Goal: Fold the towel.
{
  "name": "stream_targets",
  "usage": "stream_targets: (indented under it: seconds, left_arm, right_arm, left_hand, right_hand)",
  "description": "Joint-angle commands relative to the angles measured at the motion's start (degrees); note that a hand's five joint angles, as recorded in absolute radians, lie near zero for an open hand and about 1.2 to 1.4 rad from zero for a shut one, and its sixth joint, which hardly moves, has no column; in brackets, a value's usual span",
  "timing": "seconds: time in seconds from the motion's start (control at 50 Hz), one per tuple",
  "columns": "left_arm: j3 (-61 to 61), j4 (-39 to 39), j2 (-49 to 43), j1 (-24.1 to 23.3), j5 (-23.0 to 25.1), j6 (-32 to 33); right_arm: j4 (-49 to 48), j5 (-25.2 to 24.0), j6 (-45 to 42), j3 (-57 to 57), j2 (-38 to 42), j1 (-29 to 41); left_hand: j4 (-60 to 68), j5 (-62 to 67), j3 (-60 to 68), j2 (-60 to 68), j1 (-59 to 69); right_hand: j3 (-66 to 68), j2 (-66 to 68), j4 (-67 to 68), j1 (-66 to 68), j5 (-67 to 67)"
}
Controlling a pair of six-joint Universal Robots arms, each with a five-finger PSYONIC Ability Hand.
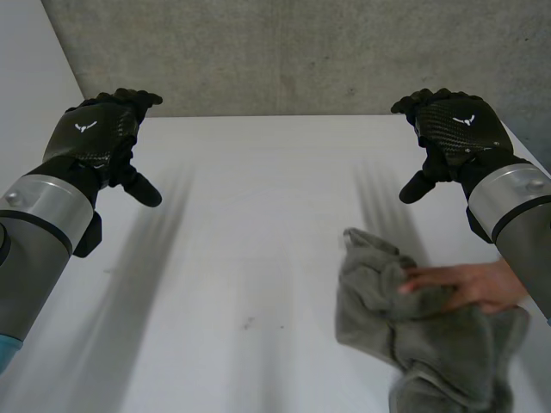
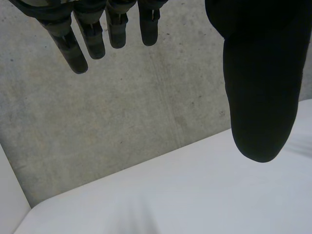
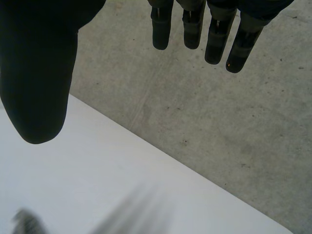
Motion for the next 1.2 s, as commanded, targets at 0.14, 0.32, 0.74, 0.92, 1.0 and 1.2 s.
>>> stream_targets:
  seconds: [0.14, 0.32, 0.74, 0.92, 1.0, 1.2]
  left_arm:
    - [-0.4, 0.0, -0.1, -0.5, 0.0, 0.0]
    - [-0.7, 0.0, -0.4, -0.6, 0.0, 0.1]
    - [-0.6, 0.1, -0.8, -0.6, 0.0, 0.2]
    - [-1.7, 0.0, -2.0, -1.3, -0.1, -0.2]
    - [-1.8, 0.0, -3.3, -3.2, -0.2, -0.5]
    - [-1.9, 0.0, -8.5, -8.7, -0.3, -1.0]
  right_arm:
    - [0.0, 0.1, -0.1, 0.1, 0.8, 0.0]
    - [0.2, 0.0, -0.1, 0.1, 1.3, 0.0]
    - [23.7, -0.4, -14.7, -8.3, 4.2, -1.2]
    - [26.4, -1.3, -18.3, -2.1, 4.4, -6.9]
    - [23.8, -5.9, -18.4, 4.0, 5.4, -8.5]
    - [10.0, -8.2, -18.0, 7.3, 8.4, -7.8]
  left_hand:
    - [0.4, -1.7, 0.5, 0.6, -0.2]
    - [0.4, -1.7, 0.5, 0.6, -0.2]
    - [0.4, -1.7, 0.5, 0.6, -0.2]
    - [1.4, -0.7, 1.5, 1.6, 0.8]
    - [1.6, -0.5, 1.7, 1.8, 1.0]
    - [1.4, -0.7, 1.5, 1.6, 0.8]
  right_hand:
    - [-2.3, -2.9, -3.5, -2.1, -2.7]
    - [-2.3, -2.9, -3.5, -2.1, -2.7]
    - [-2.3, -2.9, -3.5, -2.1, -2.7]
    - [1.1, 0.6, 0.0, 1.4, 0.7]
    - [3.0, 2.4, 1.8, 3.2, 2.5]
    - [67.7, 67.1, 66.5, 67.9, 67.3]
